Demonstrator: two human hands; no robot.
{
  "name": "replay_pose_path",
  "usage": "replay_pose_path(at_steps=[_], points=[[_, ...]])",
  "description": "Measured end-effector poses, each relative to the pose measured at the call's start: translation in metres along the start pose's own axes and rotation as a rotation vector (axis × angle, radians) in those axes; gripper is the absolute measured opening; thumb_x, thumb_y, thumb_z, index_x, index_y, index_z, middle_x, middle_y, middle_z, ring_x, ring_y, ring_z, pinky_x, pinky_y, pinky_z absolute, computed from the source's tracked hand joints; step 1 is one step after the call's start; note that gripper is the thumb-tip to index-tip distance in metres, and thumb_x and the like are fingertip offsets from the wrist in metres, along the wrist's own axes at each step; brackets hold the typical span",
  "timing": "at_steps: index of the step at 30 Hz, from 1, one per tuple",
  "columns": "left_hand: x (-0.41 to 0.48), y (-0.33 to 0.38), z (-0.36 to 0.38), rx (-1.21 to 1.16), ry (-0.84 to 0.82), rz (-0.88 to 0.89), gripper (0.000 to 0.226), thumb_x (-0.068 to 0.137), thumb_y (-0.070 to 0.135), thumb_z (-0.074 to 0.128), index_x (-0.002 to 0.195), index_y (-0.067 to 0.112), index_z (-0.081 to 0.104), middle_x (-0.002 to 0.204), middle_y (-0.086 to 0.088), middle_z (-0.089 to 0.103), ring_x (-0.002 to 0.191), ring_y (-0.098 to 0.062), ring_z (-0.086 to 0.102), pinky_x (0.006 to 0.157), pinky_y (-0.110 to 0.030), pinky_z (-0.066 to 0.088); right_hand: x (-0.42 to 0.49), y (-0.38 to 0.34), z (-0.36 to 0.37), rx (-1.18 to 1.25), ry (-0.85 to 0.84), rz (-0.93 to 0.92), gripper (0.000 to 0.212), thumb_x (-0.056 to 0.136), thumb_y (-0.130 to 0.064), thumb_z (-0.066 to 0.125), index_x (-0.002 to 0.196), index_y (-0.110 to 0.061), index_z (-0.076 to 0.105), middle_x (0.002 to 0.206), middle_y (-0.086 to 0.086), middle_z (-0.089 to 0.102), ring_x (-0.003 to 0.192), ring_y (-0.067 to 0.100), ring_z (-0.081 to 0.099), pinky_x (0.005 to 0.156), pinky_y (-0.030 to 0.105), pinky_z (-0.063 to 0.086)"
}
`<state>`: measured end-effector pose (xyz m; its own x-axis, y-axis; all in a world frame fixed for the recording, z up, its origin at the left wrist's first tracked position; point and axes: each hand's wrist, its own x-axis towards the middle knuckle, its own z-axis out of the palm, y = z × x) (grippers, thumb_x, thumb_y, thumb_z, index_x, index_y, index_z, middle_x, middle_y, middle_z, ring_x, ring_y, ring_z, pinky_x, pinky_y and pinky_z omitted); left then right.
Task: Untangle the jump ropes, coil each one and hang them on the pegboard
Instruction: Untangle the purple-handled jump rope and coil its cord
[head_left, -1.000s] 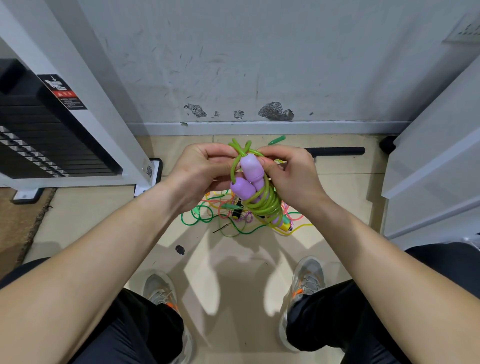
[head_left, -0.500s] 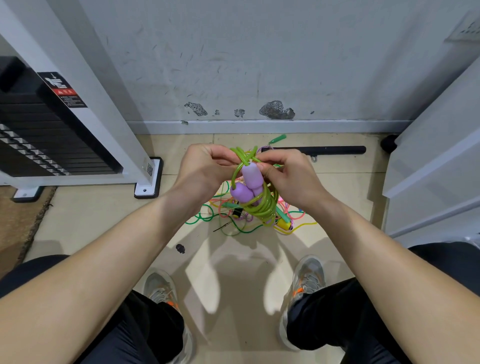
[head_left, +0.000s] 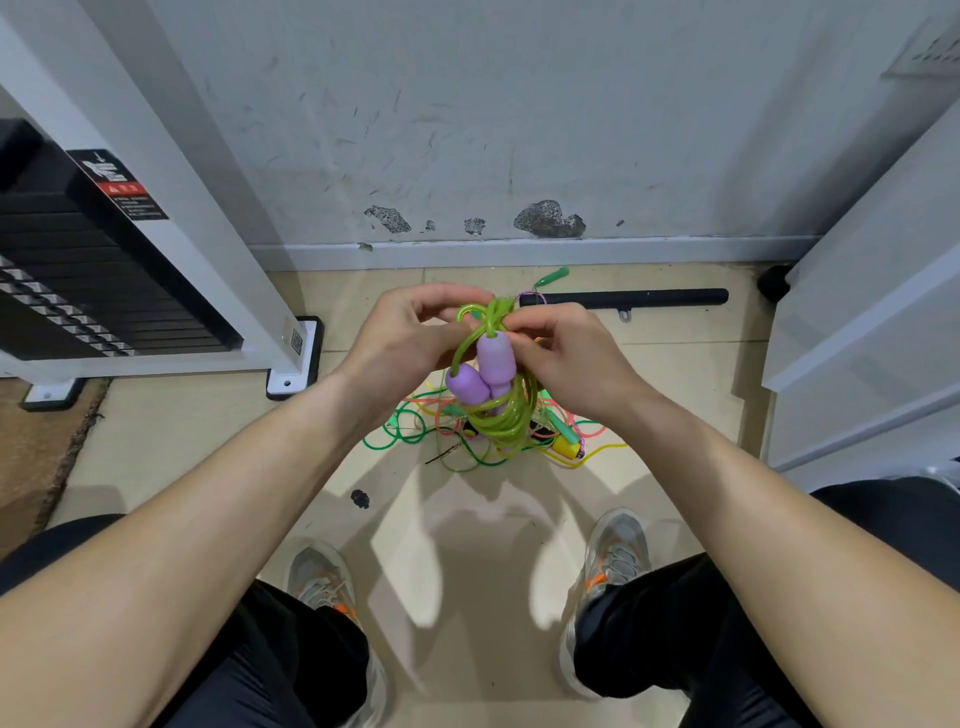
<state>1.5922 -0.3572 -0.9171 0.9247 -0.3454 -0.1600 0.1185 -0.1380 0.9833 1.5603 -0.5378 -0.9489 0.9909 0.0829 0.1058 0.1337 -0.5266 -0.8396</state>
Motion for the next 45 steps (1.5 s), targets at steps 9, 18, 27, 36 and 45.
replay_pose_path(at_steps=[9, 18, 27, 36, 45], points=[[-0.001, 0.004, 0.001, -0.012, -0.015, -0.009, 0.035, 0.093, -0.008, 0.047, 0.091, 0.016, 0.072, 0.066, 0.005, 0.066, 0.055, -0.006, 0.056, 0.052, -0.020, 0.046, 0.003, -0.005, -0.002, 0.175, -0.005, 0.168, 0.012, 0.089, -0.024, 0.074, 0.080, -0.022, 0.065, 0.063, -0.008, 0.064, 0.062, 0.009, 0.056, 0.066, 0.043, 0.053], [-0.001, 0.007, 0.002, -0.108, -0.004, -0.087, 0.031, 0.096, -0.001, 0.045, 0.087, 0.021, 0.066, 0.076, -0.001, 0.052, 0.054, -0.013, 0.056, 0.045, -0.019, 0.044, -0.007, -0.012, 0.008, 0.027, 0.386, 0.115, 0.053, 0.064, -0.030, 0.091, 0.086, -0.024, 0.043, 0.069, -0.008, 0.066, 0.072, 0.000, 0.053, 0.068, 0.018, 0.042], [-0.001, 0.002, 0.005, -0.032, 0.017, -0.051, 0.028, 0.093, -0.006, 0.045, 0.083, 0.013, 0.063, 0.076, -0.001, 0.061, 0.059, -0.010, 0.057, 0.046, -0.014, 0.040, -0.004, -0.015, 0.006, -0.243, 0.016, -0.056, 0.043, 0.091, -0.035, 0.068, 0.133, -0.034, 0.060, 0.085, -0.017, 0.054, 0.069, 0.006, 0.045, 0.074, 0.028, 0.042], [0.002, -0.015, 0.007, 0.071, 0.203, -0.120, 0.016, 0.092, 0.002, 0.057, 0.104, 0.012, 0.057, 0.064, 0.006, 0.050, 0.040, -0.002, 0.048, 0.041, -0.017, 0.037, -0.013, -0.027, 0.013, -0.369, -0.252, -0.007, 0.022, 0.088, -0.035, 0.041, 0.099, -0.022, 0.056, 0.078, -0.003, 0.056, 0.083, 0.028, 0.053, 0.068, 0.039, 0.042], [0.003, -0.024, 0.004, 0.137, 0.100, -0.198, 0.019, 0.090, 0.022, 0.070, 0.081, 0.014, 0.056, 0.049, 0.004, 0.053, 0.034, -0.017, 0.048, 0.042, -0.021, 0.036, -0.010, -0.021, 0.011, 0.193, -0.219, 0.297, 0.024, 0.100, -0.037, 0.059, 0.107, -0.014, 0.060, 0.068, -0.008, 0.067, 0.061, 0.019, 0.061, 0.064, 0.039, 0.057]])
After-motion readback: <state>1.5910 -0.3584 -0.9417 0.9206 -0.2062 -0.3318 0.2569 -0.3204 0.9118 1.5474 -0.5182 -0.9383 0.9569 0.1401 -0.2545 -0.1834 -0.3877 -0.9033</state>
